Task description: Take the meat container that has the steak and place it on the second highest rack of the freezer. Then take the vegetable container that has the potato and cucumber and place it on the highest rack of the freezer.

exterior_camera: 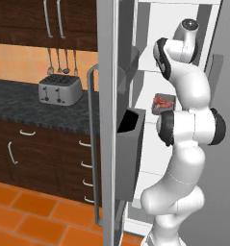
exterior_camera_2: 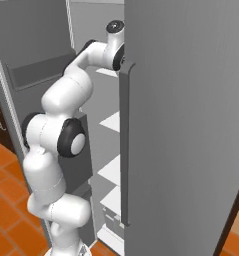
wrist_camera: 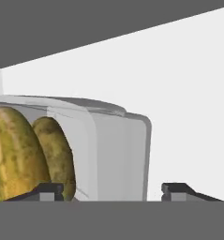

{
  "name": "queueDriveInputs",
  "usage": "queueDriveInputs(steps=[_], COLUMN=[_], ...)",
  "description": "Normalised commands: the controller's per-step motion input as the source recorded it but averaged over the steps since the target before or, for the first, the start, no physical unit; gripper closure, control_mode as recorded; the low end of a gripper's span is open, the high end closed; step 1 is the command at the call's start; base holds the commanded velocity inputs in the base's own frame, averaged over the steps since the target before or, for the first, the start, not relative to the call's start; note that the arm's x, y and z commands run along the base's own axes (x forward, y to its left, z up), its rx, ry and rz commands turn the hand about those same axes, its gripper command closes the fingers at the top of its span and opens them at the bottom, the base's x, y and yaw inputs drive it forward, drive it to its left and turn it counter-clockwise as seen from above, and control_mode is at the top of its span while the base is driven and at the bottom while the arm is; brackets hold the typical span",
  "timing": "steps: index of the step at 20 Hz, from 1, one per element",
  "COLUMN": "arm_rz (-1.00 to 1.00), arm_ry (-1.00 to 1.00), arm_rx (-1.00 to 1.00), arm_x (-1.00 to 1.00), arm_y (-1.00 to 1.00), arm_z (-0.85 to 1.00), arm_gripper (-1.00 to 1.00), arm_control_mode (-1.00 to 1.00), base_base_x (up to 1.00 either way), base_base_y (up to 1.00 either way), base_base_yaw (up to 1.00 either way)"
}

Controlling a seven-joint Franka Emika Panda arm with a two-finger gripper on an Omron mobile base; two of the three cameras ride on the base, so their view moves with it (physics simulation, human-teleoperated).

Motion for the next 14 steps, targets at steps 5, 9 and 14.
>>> queueDriveInputs(steps=[5,9,14], arm_rz=[0.00,0.00,0.00], arm_ry=[-0.18,-0.17,-0.15], arm_rx=[-0.02,-0.05,-0.02], arm_x=[-0.94,-1.00,-1.00], arm_y=[0.22,0.70,0.42], arm_z=[0.14,0.01,0.08], arm_gripper=[-1.00,-1.00,-1.00], arm_control_mode=[-1.00,-1.00,-1.00], base_base_x=[0.00,0.00,0.00], base_base_y=[0.00,0.00,0.00], base_base_yaw=[0.00,0.00,0.00])
